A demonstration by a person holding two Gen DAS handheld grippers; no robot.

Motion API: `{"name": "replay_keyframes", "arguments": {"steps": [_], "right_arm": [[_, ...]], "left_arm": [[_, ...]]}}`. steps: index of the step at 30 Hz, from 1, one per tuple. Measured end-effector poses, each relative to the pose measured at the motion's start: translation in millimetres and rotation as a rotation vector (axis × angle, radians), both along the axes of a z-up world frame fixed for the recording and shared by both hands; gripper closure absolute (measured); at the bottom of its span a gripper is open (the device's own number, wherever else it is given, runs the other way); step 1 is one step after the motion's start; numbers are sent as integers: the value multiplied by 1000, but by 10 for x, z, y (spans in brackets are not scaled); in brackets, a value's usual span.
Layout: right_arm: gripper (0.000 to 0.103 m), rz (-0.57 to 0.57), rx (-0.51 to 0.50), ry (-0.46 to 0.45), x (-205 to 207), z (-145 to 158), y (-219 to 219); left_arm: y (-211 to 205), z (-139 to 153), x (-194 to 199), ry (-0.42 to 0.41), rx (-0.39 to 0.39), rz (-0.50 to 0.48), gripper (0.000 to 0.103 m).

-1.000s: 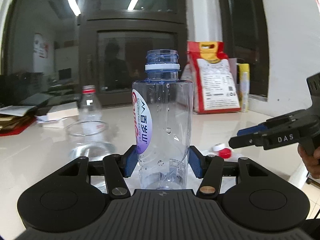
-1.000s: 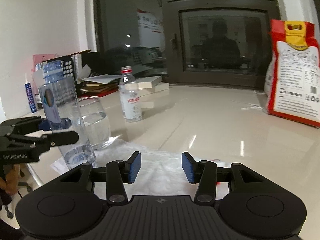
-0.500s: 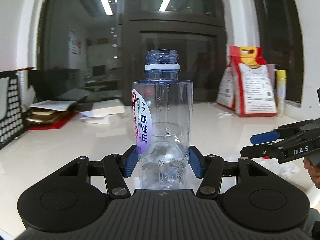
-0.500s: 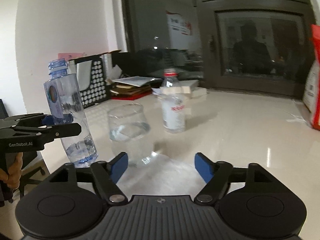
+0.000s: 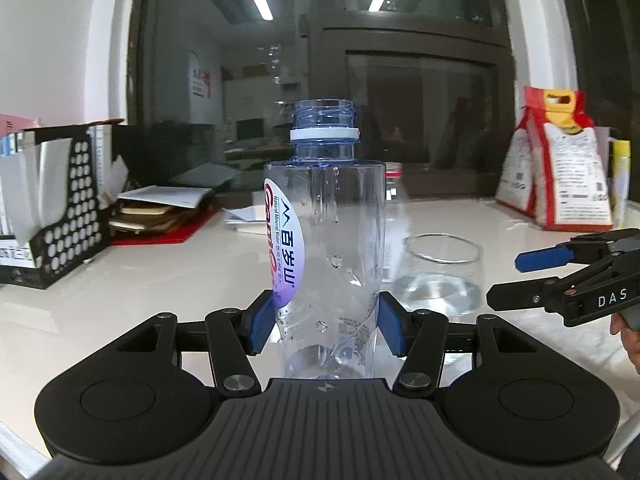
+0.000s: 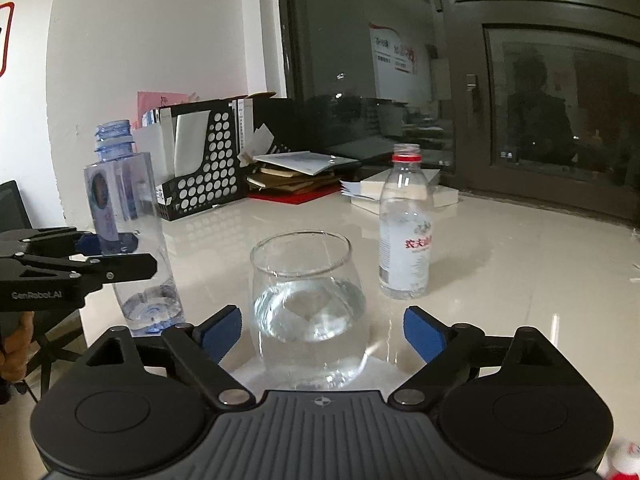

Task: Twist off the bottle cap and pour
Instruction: 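Close the right gripper around the glass tumbler while the left gripper carries the bottle toward it, then tilt the bottle mouth over the tumbler with the left gripper while the right gripper holds the tumbler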

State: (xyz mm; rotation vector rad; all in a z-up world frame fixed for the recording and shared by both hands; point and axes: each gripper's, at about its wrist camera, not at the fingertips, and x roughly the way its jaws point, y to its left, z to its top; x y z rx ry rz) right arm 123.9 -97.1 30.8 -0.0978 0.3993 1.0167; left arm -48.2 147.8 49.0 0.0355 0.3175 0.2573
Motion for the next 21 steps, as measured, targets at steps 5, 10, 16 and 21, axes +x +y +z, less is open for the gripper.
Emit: {"name": "replay_keyframes", "arguments": {"steps": [5, 10, 16, 21], "right_arm": [[13, 6, -15, -29, 56, -37, 235], [21, 24, -38, -74, 37, -49, 366], [21, 28, -47, -102, 3, -62, 408], [22, 27, -57, -122, -32, -69, 427]], "left_arm": [[124, -1, 61, 36, 77, 34, 46], [134, -25, 109, 69, 191, 44, 46], [142, -15, 205, 105, 311, 31, 46], [52, -67, 340, 160, 492, 25, 46]]}}
